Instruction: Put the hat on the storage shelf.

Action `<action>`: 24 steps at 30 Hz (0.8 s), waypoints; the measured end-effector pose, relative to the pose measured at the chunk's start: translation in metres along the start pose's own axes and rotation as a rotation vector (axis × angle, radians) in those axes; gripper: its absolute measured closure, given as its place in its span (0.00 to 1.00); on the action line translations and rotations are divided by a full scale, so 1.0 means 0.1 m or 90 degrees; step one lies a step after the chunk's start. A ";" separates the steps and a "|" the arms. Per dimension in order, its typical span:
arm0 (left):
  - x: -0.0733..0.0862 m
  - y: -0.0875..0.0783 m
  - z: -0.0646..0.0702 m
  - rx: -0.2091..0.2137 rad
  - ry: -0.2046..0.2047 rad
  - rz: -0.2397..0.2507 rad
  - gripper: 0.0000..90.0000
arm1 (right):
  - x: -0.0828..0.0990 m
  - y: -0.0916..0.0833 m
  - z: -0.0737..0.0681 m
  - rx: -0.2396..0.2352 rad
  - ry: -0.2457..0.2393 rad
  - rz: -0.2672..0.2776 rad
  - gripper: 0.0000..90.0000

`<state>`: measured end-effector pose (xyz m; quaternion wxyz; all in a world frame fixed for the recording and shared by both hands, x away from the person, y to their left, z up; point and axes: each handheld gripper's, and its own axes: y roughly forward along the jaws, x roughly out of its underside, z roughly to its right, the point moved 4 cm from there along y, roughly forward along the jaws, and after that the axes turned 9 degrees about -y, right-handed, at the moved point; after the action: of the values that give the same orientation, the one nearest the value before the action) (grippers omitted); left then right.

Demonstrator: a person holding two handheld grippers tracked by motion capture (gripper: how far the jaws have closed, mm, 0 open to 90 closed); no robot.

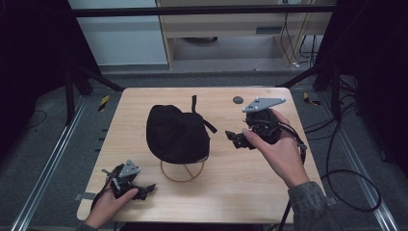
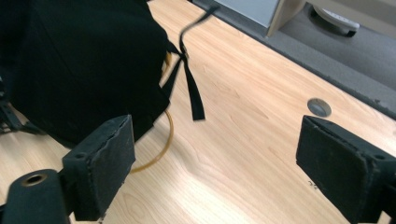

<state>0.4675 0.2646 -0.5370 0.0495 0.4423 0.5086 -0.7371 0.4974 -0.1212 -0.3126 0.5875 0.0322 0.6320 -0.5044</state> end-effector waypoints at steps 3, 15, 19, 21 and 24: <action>0.00 0.00 0.00 0.000 -0.001 0.000 0.00 | 0.10 0.01 0.02 0.008 0.004 -0.002 0.13; 0.00 0.00 0.00 0.000 -0.002 0.000 0.00 | 0.59 0.12 -0.03 0.023 -0.017 -0.028 0.14; 0.00 0.00 0.00 -0.001 -0.001 0.000 0.00 | 0.79 0.20 -0.05 0.031 0.002 -0.032 0.14; 0.00 0.00 0.00 -0.001 -0.001 0.000 0.00 | 0.89 0.23 -0.06 0.039 0.006 -0.039 0.14; 0.00 0.00 0.00 -0.001 -0.001 0.000 0.00 | 1.00 0.26 -0.06 0.047 0.019 -0.042 0.14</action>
<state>0.4670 0.2643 -0.5370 0.0505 0.4416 0.5090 -0.7371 0.4793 -0.1596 -0.4068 0.5593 0.0404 0.6226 -0.5458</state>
